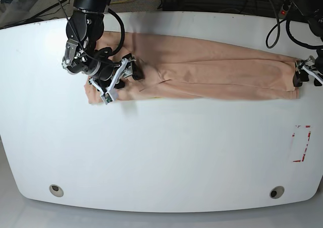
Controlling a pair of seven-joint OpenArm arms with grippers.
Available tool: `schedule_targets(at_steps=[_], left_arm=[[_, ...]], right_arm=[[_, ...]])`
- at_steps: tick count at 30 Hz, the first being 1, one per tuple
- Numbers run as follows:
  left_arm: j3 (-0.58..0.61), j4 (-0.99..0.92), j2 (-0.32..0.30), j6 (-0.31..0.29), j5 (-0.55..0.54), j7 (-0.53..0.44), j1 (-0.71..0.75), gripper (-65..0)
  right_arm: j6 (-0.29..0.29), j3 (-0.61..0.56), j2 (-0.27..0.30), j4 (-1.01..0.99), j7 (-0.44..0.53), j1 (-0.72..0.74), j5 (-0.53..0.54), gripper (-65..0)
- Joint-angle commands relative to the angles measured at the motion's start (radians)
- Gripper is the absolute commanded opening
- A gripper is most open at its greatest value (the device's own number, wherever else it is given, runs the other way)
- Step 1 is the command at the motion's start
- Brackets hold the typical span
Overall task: Fold the T-shirt properly
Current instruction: 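Grasp the strip end with the left gripper and fold it toward the right gripper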
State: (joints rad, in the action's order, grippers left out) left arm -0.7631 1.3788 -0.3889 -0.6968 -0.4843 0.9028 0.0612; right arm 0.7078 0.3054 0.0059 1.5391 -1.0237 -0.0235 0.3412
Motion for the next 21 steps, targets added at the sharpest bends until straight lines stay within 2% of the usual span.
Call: schedule_targets(at_steps=[1, 9, 21], left_arm=[[-0.006, -0.019, -0.029, -0.001, -0.015, -0.012, -0.007, -11.9], [0.037, -0.101, -0.025, -0.001, -0.07, -0.015, -0.005, -11.9], [0.044, -0.218, -0.025, -0.001, -0.064, -0.015, -0.004, -12.1]], right_arm=[[-0.01, -0.002, 0.01, -0.018, -0.028, 0.0, -0.038, -21.2], [-0.01, -0.004, 0.012, -0.018, -0.027, 0.001, -0.032, -21.2], [-0.01, -0.004, 0.01, -0.016, -0.025, 0.003, -0.032, -21.4]])
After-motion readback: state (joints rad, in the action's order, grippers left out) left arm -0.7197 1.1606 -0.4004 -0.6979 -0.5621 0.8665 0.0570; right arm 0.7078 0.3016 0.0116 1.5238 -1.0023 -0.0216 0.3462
